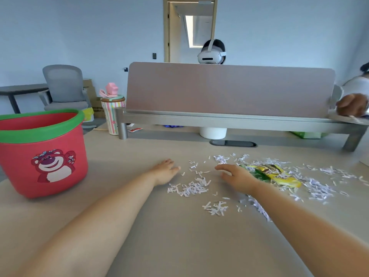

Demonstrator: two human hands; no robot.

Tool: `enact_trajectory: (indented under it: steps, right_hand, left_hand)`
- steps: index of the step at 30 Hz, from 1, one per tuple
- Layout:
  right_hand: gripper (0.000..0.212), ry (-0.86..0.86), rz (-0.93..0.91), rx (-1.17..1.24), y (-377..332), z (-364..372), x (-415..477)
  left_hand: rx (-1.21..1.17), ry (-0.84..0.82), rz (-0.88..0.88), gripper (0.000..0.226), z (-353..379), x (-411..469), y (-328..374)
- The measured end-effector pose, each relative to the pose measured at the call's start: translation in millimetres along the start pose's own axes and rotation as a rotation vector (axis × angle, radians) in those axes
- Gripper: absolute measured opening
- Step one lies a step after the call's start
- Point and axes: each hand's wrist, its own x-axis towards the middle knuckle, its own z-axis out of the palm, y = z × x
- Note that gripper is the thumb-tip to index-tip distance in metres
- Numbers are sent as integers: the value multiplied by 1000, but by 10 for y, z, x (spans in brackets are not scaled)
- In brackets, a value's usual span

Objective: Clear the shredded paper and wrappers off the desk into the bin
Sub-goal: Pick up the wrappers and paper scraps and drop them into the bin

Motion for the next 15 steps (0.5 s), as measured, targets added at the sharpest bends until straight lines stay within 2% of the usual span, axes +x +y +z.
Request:
enact_trajectory:
  steps: [4, 6, 8, 10, 12, 13, 15]
  right_hand:
    - [36, 3, -5, -9, 78, -48, -92]
    - [35, -2, -31, 11, 103, -86, -183]
    - [33, 39, -36, -2, 171, -146, -298]
    - [29, 147, -30, -100, 298, -233, -421]
    - [25, 259, -7, -193, 468, -325, -542]
    - [24, 296, 13, -206, 536, -373, -613]
    - [22, 324, 57, -203, 627, -463, -766]
  left_hand:
    - [-203, -195, 183, 58, 163, -268, 242]
    - [-242, -201, 238, 61, 147, -444, 212]
    - [-155, -113, 258, 69, 81, -609, 126]
    - [36, -51, 209, 96, 58, -714, 25]
    - [218, -79, 149, 125, 106, -747, 41]
    - [256, -95, 146, 131, 163, -720, 103]
    - [244, -92, 181, 127, 299, -605, 314]
